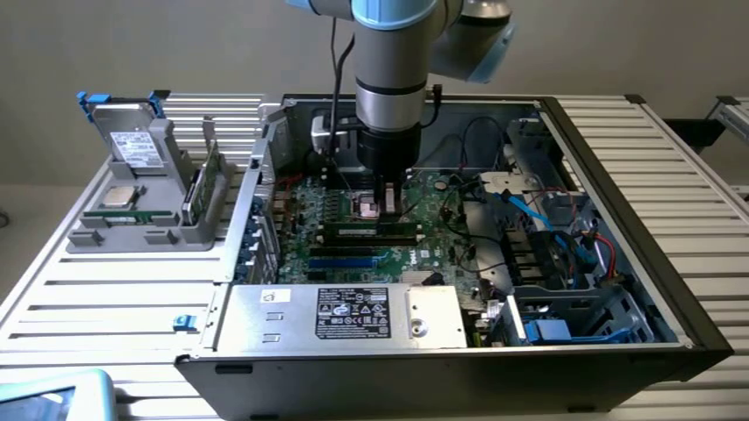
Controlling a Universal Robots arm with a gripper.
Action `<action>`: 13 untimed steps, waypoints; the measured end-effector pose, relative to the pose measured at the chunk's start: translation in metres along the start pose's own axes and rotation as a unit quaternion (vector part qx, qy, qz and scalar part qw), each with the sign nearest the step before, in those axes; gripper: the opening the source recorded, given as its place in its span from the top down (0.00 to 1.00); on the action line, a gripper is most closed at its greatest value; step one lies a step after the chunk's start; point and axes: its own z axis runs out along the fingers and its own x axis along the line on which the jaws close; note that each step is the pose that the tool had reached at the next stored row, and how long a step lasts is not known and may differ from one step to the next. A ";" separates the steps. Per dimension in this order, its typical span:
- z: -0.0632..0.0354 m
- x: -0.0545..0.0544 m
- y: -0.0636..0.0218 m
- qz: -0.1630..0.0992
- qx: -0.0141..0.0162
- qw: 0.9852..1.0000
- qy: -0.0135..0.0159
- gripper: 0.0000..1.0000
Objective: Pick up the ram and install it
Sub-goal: 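Insert the ram into the slot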
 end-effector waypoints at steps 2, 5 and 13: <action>0.0003 0.000 0.0000 0.000 0.000 1.000 0.000 0.86; 0.0007 0.000 0.0001 0.000 0.000 1.000 0.000 0.86; 0.0009 0.000 0.0001 0.000 0.000 1.000 0.000 0.86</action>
